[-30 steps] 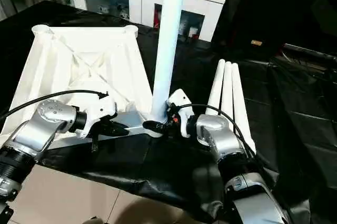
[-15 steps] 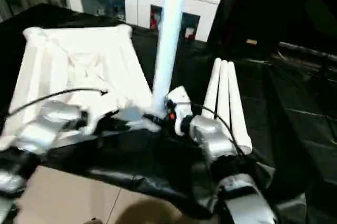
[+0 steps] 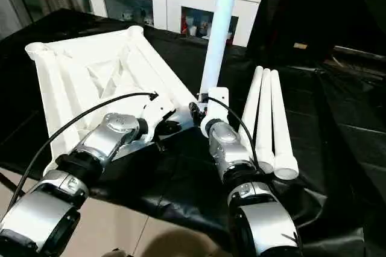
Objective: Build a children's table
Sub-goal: Insert table leg to table base
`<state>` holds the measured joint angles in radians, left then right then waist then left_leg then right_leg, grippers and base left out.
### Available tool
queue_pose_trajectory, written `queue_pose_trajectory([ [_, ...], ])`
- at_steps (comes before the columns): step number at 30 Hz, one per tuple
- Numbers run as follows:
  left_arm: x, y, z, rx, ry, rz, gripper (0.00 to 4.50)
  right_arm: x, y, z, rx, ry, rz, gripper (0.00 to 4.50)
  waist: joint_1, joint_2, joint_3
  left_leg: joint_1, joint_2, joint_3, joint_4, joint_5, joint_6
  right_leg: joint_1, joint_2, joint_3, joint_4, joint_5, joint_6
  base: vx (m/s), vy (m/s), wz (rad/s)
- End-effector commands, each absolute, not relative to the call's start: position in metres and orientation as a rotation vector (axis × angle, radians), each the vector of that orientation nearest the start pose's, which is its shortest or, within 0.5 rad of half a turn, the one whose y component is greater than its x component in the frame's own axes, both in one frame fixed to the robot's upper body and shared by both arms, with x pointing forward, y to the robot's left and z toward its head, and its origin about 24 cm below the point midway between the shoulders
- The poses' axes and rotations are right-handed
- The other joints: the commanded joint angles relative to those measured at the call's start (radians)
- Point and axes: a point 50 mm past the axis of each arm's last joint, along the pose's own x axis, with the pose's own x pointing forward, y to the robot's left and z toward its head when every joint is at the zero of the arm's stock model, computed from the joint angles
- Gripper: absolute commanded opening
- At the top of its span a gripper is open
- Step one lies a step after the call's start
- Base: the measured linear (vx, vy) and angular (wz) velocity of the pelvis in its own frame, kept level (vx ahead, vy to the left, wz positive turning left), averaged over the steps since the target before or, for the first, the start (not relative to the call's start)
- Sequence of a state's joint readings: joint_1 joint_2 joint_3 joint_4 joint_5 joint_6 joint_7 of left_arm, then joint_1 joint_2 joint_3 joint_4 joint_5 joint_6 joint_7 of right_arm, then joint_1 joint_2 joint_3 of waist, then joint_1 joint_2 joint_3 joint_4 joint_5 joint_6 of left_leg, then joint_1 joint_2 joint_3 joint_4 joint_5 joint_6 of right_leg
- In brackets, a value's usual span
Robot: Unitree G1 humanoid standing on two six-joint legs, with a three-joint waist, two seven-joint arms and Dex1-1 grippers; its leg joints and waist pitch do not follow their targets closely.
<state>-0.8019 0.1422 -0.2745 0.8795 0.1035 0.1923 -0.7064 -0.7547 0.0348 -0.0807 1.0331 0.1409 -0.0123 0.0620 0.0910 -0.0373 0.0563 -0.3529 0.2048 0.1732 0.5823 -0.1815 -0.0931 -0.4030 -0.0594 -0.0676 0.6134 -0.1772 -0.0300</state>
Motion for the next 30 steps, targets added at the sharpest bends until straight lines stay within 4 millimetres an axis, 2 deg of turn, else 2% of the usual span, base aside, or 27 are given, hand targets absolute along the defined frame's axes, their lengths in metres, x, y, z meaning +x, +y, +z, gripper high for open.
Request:
queue_pose_trajectory([
  [1,0.370,0.093,0.061,0.438,0.387,-0.766,0.00,0.355,-0.068,0.023,0.162,0.333,0.279,3.45,-0.005,0.002,-0.068,0.002,0.020,-0.002,-0.064,-0.171,0.019,0.052,-0.080,0.051,-0.076,-0.216,-0.160,0.000,0.000,0.00],
  [2,0.371,0.093,0.061,0.444,0.381,-0.776,0.00,0.356,-0.066,0.026,0.172,0.307,0.308,3.45,-0.005,0.000,-0.068,0.002,0.020,-0.002,-0.065,-0.175,0.020,0.052,-0.080,0.051,-0.077,-0.223,-0.157,0.000,0.000,0.00],
  [3,0.371,0.093,0.061,0.444,0.381,-0.776,0.00,0.356,-0.066,0.026,0.172,0.307,0.308,3.54,-0.008,0.004,-0.067,0.000,0.020,-0.004,-0.067,-0.191,0.017,0.052,-0.080,0.050,-0.078,-0.242,-0.151,0.000,0.000,0.00],
  [4,0.371,0.093,0.061,0.448,0.373,-0.782,0.00,0.356,-0.065,0.027,0.169,0.298,0.309,3.54,-0.013,0.001,-0.067,-0.007,0.020,-0.007,-0.069,-0.190,0.015,0.058,-0.082,0.049,-0.076,-0.247,-0.147,0.000,0.000,0.00],
  [5,0.371,0.091,0.062,0.440,0.365,-0.792,0.00,0.357,-0.066,0.030,0.137,0.281,0.313,3.79,-0.022,0.000,-0.067,-0.016,0.019,-0.012,-0.073,-0.181,0.010,0.065,-0.079,0.044,-0.076,-0.266,-0.136,0.000,0.000,0.00],
  [6,0.371,0.090,0.063,0.439,0.354,-0.803,0.00,0.358,-0.068,0.032,0.121,0.268,0.314,3.79,-0.023,0.001,-0.069,-0.006,0.021,-0.009,-0.067,-0.178,0.010,0.056,-0.082,0.046,-0.079,-0.259,-0.141,0.000,0.000,0.00],
  [7,0.371,0.089,0.063,0.439,0.343,-0.813,0.00,0.359,-0.070,0.034,0.115,0.255,0.316,3.87,-0.026,-0.005,-0.069,-0.005,0.021,-0.008,-0.066,-0.172,0.015,0.056,-0.083,0.048,-0.079,-0.247,-0.149,0.000,0.000,0.00],
  [8,0.372,0.088,0.066,0.447,0.320,-0.817,0.00,0.359,-0.073,0.037,0.112,0.237,0.326,3.87,-0.023,-0.002,-0.069,0.000,0.021,-0.004,-0.063,-0.159,0.029,0.053,-0.083,0.051,-0.077,-0.210,-0.171,0.000,0.000,0.00],
  [9,0.372,0.088,0.067,0.452,0.309,-0.815,0.00,0.359,-0.074,0.038,0.110,0.230,0.332,3.87,-0.023,-0.002,-0.069,0.000,0.021,-0.004,-0.063,-0.159,0.029,0.053,-0.083,0.051,-0.077,-0.210,-0.171,0.000,0.000,0.00],
  [10,0.373,0.087,0.069,0.459,0.292,-0.810,0.00,0.359,-0.077,0.041,0.105,0.217,0.344,3.87,-0.022,-0.002,-0.069,-0.003,0.022,-0.004,-0.063,-0.141,0.039,0.058,-0.081,0.051,-0.071,-0.168,-0.177,0.000,0.000,0.00],
  [11,0.375,0.084,0.077,0.434,0.242,-0.826,0.28,0.357,-0.086,0.045,0.084,0.185,0.365,3.91,-0.019,-0.004,-0.069,-0.003,0.021,-0.002,-0.062,-0.124,0.056,0.059,-0.078,0.050,-0.069,-0.127,-0.183,0.000,0.000,0.00],
  [13,0.376,0.082,0.080,0.417,0.225,-0.844,0.56,0.356,-0.090,0.047,0.076,0.174,0.369,3.91,-0.016,-0.006,-0.070,-0.004,0.020,-0.002,-0.060,-0.105,0.067,0.062,-0.078,0.051,-0.067,-0.103,-0.187,0.000,0.000,0.00],
  [14,0.376,0.081,0.082,0.407,0.213,-0.855,0.56,0.355,-0.093,0.048,0.070,0.167,0.372,3.91,-0.011,-0.002,-0.075,-0.001,0.024,-0.003,-0.059,-0.098,0.067,0.060,-0.083,0.051,-0.064,-0.087,-0.199,0.000,0.000,0.00],
  [15,0.378,0.079,0.088,0.386,0.187,-0.855,0.69,0.354,-0.099,0.050,0.057,0.153,0.363,3.91,-0.011,-0.001,-0.071,0.000,0.024,-0.001,-0.060,-0.100,0.066,0.057,-0.079,0.051,-0.063,-0.078,-0.207,0.000,0.000,0.00],
  [19,0.382,0.080,0.097,0.360,0.139,-0.820,1.01,0.352,-0.105,0.053,0.041,0.136,0.349,3.91,-0.007,-0.005,-0.068,0.001,0.024,0.000,-0.062,-0.136,0.050,0.058,-0.079,0.052,-0.065,-0.101,-0.204,0.000,0.000,0.00],
  [20,0.385,0.082,0.104,0.339,0.102,-0.783,1.11,0.352,-0.108,0.055,0.044,0.129,0.334,3.91,-0.007,-0.006,-0.069,0.001,0.023,0.000,-0.061,-0.134,0.048,0.058,-0.081,0.053,-0.065,-0.104,-0.202,0.000,0.000,0.00],
  [21,0.391,0.090,0.115,0.304,0.079,-0.725,1.32,0.352,-0.107,0.057,0.050,0.126,0.324,3.91,-0.006,-0.005,-0.069,0.002,0.022,0.000,-0.060,-0.135,0.045,0.059,-0.079,0.053,-0.065,-0.104,-0.201,0.000,0.000,0.00],
  [23,0.397,0.107,0.124,0.353,0.074,-0.631,1.37,0.352,-0.102,0.056,0.042,0.137,0.332,3.91,-0.009,-0.002,-0.068,0.001,0.022,-0.002,-0.062,-0.144,0.040,0.058,-0.079,0.052,-0.066,-0.118,-0.197,0.000,0.000,0.00],
  [24,0.397,0.108,0.125,0.355,0.076,-0.627,1.40,0.352,-0.101,0.056,0.041,0.137,0.334,3.91,-0.012,-0.003,-0.067,0.000,0.021,-0.002,-0.063,-0.153,0.035,0.058,-0.078,0.051,-0.068,-0.140,-0.187,0.000,0.000,0.00],
  [28,0.401,0.150,0.138,0.437,0.118,-0.476,1.76,0.347,-0.092,0.051,0.014,0.168,0.386,3.91,-0.020,0.005,-0.066,0.003,0.025,-0.004,-0.064,-0.160,0.016,0.054,-0.076,0.051,-0.065,-0.150,-0.182,0.000,0.000,0.00],
  [29,0.398,0.172,0.145,0.467,0.129,-0.431,1.76,0.344,-0.088,0.048,0.006,0.187,0.403,3.91,-0.024,0.014,-0.067,0.005,0.027,-0.006,-0.066,-0.159,0.006,0.054,-0.077,0.052,-0.062,-0.134,-0.187,0.000,0.000,0.00],
  [30,0.398,0.172,0.145,0.467,0.129,-0.431,1.76,0.344,-0.088,0.048,0.006,0.187,0.403,3.91,-0.028,0.011,-0.067,0.001,0.028,-0.007,-0.067,-0.156,0.006,0.055,-0.076,0.052,-0.062,-0.124,-0.188,0.000,0.000,0.00],
])
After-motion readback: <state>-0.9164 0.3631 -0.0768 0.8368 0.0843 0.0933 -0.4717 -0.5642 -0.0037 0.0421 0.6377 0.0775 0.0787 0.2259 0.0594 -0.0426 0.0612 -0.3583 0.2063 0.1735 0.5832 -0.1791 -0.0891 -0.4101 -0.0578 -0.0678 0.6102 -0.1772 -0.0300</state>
